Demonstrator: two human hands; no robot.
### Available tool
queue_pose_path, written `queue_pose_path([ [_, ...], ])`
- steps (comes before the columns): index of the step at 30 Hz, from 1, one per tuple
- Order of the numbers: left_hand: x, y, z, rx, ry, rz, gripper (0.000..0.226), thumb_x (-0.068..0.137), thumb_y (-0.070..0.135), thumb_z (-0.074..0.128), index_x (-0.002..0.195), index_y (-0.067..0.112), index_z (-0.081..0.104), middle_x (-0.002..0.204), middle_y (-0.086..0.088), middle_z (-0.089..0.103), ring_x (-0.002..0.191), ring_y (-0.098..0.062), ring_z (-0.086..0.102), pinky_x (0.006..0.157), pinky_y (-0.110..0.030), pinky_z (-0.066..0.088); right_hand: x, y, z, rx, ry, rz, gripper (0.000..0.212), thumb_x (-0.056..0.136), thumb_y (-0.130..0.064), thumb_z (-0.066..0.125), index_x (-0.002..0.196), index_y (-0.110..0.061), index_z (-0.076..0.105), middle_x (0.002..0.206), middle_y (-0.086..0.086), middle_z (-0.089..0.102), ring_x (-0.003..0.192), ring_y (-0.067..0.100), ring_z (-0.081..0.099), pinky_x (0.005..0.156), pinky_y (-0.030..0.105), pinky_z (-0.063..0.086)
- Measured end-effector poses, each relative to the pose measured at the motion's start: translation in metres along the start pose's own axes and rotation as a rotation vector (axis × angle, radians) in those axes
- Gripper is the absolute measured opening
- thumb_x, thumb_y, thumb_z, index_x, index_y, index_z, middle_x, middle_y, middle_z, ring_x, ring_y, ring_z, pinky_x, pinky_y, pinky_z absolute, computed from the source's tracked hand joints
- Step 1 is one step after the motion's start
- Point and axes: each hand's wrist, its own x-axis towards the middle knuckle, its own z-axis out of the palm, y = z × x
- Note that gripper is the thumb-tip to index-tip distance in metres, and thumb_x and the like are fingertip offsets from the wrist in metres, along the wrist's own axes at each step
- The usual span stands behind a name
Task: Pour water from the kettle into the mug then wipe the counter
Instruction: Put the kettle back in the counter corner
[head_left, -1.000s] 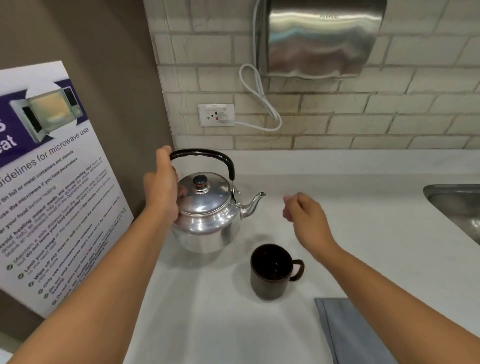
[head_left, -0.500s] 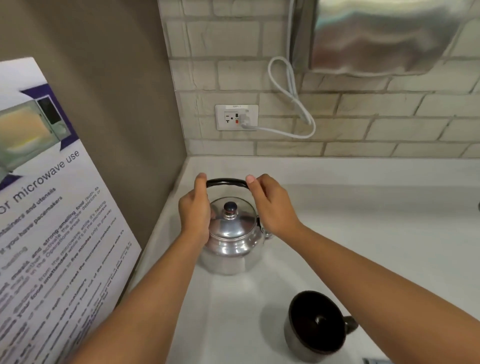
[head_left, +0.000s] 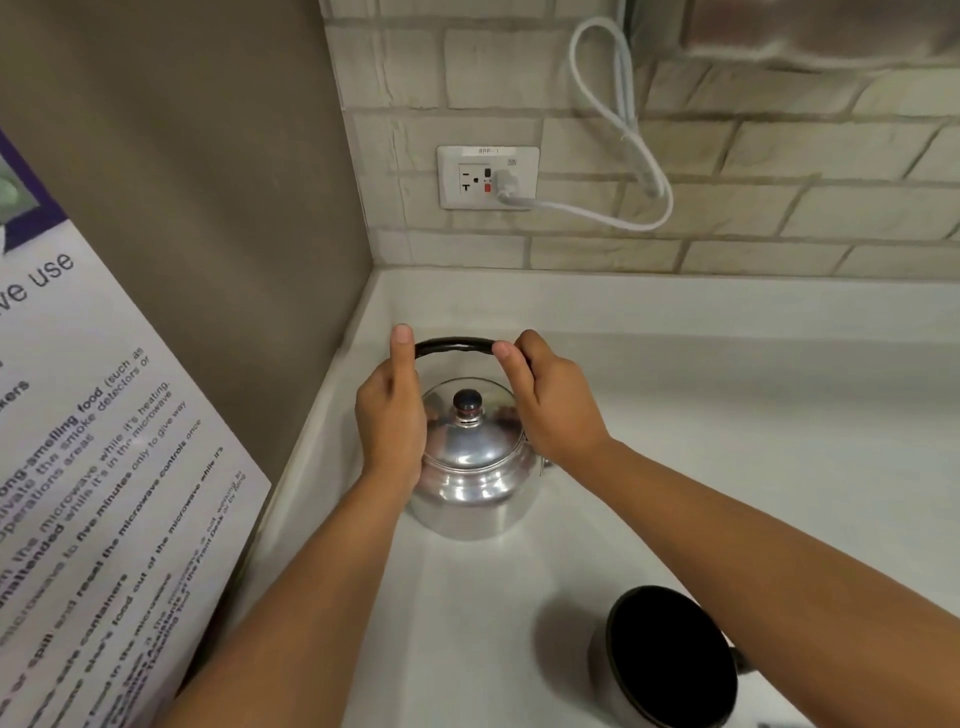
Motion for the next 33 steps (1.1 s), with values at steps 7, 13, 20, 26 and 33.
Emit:
queue_pose_path([
  [7, 0.018, -0.009, -0.003, 0.248, 0.040, 0.175, 0.064, 0.085, 0.070, 0.053, 0.066, 0.009, 0.054, 0.057, 0.003, 0.055, 0.053, -0.006, 0.049, 0.050, -0.015, 0.038, 0.013, 0.005, 0.005, -0.105, -0.013, 0.121, 0.051, 0.094, -0.057, 0.032, 0.073, -0.014, 0.047, 0.053, -0.001, 0.049, 0.054, 0.019, 0.051, 0.050, 0.033, 0.039],
  [13, 0.031, -0.011, -0.002, 0.472, 0.007, 0.188, 0.037, 0.090, 0.057, 0.059, 0.075, 0.023, 0.066, 0.065, 0.009, 0.062, 0.061, -0.008, 0.057, 0.053, -0.024, 0.039, 0.024, 0.014, 0.010, -0.129, -0.128, 0.262, 0.040, 0.098, -0.046, 0.036, 0.079, -0.013, 0.049, 0.060, 0.001, 0.051, 0.062, 0.024, 0.051, 0.055, 0.033, 0.036],
  [20, 0.037, -0.010, -0.002, 0.612, -0.052, 0.065, 0.042, 0.091, 0.053, 0.060, 0.063, 0.022, 0.062, 0.063, 0.002, 0.065, 0.068, -0.024, 0.063, 0.061, -0.031, 0.048, 0.029, 0.019, 0.011, -0.163, -0.204, 0.376, 0.048, 0.096, -0.043, 0.043, 0.059, -0.012, 0.047, 0.054, 0.002, 0.047, 0.054, 0.017, 0.046, 0.048, 0.025, 0.034],
  [26, 0.030, 0.004, -0.005, 0.719, -0.066, -0.006, 0.049, 0.094, 0.061, 0.045, 0.100, 0.016, 0.066, 0.101, -0.006, 0.067, 0.095, -0.029, 0.061, 0.072, -0.034, 0.042, 0.025, 0.003, 0.000, -0.273, -0.210, 0.393, 0.049, 0.096, -0.050, 0.036, 0.087, -0.008, 0.059, 0.083, 0.007, 0.054, 0.077, 0.026, 0.052, 0.064, 0.030, 0.039],
  [33, -0.031, 0.036, -0.039, 0.667, 0.018, 0.293, 0.044, 0.093, 0.058, 0.051, 0.106, 0.017, 0.062, 0.105, -0.005, 0.063, 0.085, -0.024, 0.060, 0.069, -0.035, 0.047, -0.037, -0.023, -0.089, -0.162, 0.025, 0.234, 0.031, 0.090, -0.048, 0.051, 0.093, -0.020, 0.065, 0.084, -0.007, 0.060, 0.072, 0.005, 0.054, 0.062, 0.020, 0.039],
])
